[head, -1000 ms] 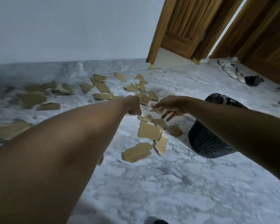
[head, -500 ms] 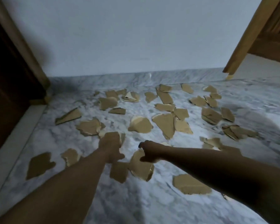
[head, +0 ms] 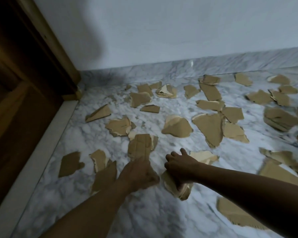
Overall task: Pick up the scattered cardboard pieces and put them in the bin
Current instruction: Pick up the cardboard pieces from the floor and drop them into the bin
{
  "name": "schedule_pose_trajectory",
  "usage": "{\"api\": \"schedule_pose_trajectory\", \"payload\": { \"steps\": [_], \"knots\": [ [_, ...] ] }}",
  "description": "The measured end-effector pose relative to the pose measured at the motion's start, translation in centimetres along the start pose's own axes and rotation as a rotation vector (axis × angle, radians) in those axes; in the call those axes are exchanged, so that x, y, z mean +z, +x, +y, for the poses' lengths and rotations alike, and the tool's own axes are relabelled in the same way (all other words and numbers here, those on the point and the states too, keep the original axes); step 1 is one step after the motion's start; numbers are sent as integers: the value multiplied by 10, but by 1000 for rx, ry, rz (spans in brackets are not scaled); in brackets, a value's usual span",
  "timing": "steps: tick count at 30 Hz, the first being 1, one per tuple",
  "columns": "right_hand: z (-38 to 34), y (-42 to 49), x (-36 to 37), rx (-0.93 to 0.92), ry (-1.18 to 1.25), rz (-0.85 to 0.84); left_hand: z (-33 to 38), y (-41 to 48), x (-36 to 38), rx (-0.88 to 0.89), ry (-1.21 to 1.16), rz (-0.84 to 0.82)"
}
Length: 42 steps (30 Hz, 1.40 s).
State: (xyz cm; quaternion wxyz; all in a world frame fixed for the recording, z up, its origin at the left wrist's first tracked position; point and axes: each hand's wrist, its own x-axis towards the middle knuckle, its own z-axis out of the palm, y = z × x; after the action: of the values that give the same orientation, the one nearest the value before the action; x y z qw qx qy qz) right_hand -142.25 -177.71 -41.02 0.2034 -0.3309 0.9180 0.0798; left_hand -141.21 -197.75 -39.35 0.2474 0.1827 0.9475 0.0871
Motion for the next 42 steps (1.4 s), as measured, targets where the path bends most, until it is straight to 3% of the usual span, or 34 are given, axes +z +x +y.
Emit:
{"api": "schedule_pose_trajectory", "payload": {
  "steps": [2,5,7,10,14,17,20,24,27,30,34,37,42],
  "knots": [
    [6,-1,-10,41,9,-65,-9,13,-10,-79,-156,72],
    [34,-10,-22,221,54,-207,-26,42,-16,-334,-127,205],
    [56,-20,-20,295,103,-252,-33,57,-12,-442,-228,205],
    [70,-40,-4,280,126,-221,-31,68,-7,-474,-305,127],
    [67,-49,10,338,202,-149,-31,69,-5,-561,-384,200],
    [68,-40,4,475,445,-177,-32,66,-3,-503,-543,310],
    [67,-22,-11,425,502,-237,-29,61,-5,-445,-727,291],
    [59,8,-49,348,625,-225,-30,46,-16,-366,-568,189],
    [48,42,-72,348,601,-127,-61,26,-19,-345,-633,238],
    [24,83,-75,320,559,-121,-105,-3,-22,-457,-540,253],
    [-16,112,-59,361,434,-60,-133,-30,-4,-652,-264,94],
    [-25,113,-50,410,514,-36,-128,-38,14,-739,-330,114],
    [-20,95,-42,425,735,-38,-112,-36,16,-682,-505,177]
  ]
}}
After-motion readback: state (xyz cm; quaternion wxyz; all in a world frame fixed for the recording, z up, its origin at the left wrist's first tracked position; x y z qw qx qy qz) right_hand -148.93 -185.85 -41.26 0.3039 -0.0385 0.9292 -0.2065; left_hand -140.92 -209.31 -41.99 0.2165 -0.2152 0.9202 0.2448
